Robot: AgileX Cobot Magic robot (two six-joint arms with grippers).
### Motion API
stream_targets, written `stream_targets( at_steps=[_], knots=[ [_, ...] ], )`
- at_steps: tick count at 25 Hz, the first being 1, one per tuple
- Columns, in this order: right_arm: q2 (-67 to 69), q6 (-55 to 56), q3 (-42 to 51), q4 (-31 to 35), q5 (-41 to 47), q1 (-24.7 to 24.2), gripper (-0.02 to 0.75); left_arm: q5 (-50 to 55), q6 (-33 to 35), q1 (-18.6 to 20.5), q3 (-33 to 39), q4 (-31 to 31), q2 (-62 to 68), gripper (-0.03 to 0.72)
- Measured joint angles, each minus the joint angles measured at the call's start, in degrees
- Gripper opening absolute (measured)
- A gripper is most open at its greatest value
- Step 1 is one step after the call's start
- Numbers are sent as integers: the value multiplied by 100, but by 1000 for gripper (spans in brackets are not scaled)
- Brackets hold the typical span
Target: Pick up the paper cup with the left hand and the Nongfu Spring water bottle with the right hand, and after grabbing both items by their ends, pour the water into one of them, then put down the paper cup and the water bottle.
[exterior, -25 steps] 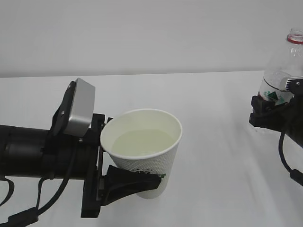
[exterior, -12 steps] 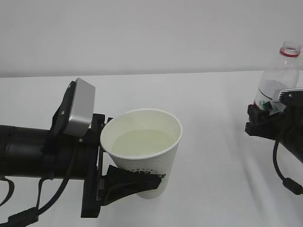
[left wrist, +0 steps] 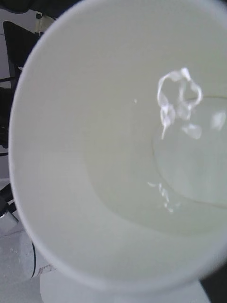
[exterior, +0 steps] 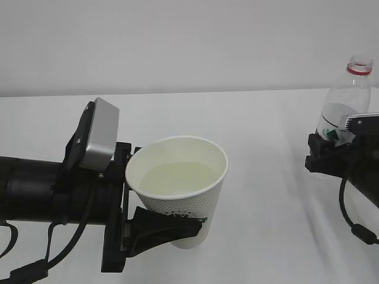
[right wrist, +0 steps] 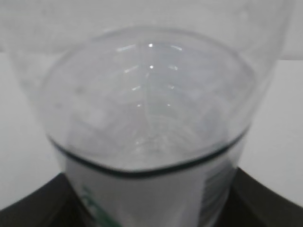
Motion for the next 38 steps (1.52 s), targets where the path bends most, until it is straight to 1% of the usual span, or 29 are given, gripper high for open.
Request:
stream_targets(
  at_steps=[20,22,28,31,38],
  knots=[
    [208,0,-103,-4,0,0,469,0,0,0,0,0,0,528],
    [208,0,-103,-4,0,0,482,0,0,0,0,0,0,528],
    [208,-118,-103,42,0,0,579,0,0,0,0,0,0,528],
    [208,-131,-121,93,-93,0,592,-10,0,0,0,0,0,528],
    [208,-140,-121,96,-129,0,592,-10,0,0,0,0,0,528]
  ],
)
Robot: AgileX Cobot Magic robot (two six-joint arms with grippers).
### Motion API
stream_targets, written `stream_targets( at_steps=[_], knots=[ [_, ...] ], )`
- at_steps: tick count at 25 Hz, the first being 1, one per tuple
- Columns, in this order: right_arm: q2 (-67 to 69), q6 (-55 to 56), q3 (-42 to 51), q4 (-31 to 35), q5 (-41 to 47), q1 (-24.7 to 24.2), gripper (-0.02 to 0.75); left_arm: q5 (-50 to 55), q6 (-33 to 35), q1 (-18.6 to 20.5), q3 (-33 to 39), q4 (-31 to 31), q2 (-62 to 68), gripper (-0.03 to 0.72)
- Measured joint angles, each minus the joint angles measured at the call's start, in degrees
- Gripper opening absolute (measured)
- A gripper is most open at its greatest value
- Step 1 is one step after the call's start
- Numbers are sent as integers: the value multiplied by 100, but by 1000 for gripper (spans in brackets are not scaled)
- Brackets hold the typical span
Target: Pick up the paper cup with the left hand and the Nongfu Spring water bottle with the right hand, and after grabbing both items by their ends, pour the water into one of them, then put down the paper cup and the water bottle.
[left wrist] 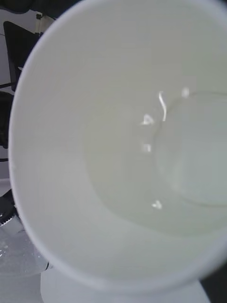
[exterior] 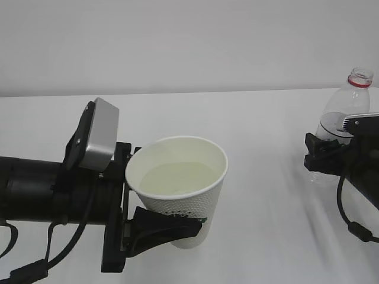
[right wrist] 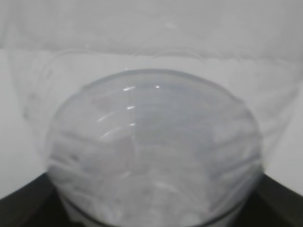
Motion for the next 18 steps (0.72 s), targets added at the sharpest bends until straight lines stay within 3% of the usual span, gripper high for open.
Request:
stream_targets(
  at_steps=[18],
  knots=[
    [0,0,161,0,-37,0,592,-47,0,0,0,0,0,528]
  ],
)
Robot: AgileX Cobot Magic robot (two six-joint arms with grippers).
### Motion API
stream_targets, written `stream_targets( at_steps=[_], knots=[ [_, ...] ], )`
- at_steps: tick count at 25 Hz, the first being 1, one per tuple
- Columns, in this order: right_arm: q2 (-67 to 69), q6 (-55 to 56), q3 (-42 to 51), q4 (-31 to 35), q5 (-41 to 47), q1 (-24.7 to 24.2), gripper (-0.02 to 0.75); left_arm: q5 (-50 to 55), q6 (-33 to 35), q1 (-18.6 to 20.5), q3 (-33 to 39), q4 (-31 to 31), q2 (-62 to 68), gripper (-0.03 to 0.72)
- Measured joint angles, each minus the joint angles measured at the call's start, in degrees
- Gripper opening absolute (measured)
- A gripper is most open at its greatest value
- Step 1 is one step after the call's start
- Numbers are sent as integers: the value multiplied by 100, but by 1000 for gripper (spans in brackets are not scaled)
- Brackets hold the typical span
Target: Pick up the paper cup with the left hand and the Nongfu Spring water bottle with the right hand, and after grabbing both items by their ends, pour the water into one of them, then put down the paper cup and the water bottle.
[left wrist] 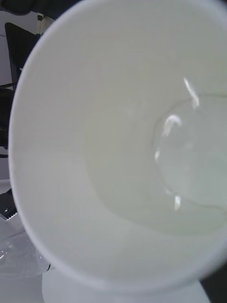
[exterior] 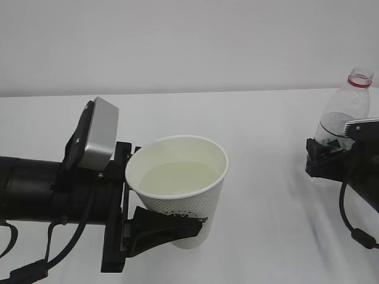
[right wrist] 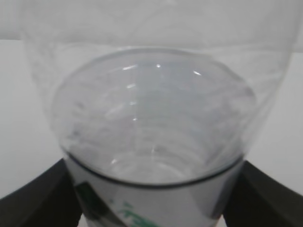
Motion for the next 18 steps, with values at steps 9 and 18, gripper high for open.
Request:
stream_targets(
  at_steps=[9,18],
  knots=[
    [-166,104,0,-12,0,0,610,-40,0,0,0,0,0,528],
    [-274,276,230,-95,-11,-4,610,-40,0,0,0,0,0,528]
  ],
)
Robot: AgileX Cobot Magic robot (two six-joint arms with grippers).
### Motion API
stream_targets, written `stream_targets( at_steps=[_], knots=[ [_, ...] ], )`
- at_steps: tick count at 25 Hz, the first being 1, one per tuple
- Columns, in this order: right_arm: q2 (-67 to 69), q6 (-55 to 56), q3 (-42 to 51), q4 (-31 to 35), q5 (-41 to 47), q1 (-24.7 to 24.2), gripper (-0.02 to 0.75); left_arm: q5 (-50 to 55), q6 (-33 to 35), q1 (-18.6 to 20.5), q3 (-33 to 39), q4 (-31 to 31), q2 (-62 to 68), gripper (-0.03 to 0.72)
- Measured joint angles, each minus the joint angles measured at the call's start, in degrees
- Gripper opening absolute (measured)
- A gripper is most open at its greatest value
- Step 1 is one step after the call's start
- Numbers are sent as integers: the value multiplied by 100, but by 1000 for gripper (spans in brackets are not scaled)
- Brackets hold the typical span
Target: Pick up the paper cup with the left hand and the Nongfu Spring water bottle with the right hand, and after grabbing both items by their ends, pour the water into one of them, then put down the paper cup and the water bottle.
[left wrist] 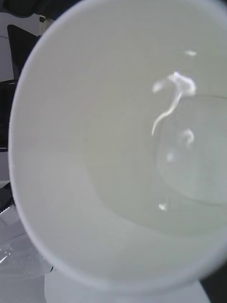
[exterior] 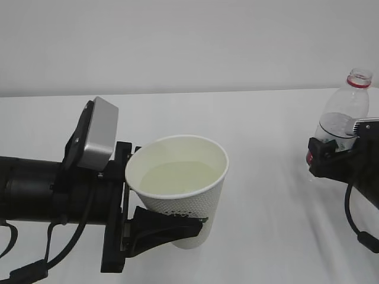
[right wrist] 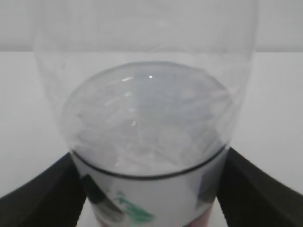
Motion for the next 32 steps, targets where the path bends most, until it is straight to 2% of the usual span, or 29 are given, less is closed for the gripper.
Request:
stream_targets(
  at_steps=[32],
  knots=[
    [-1216,347,1217,-265,0,0,610,0,0,0,0,-46,0,528]
  ],
)
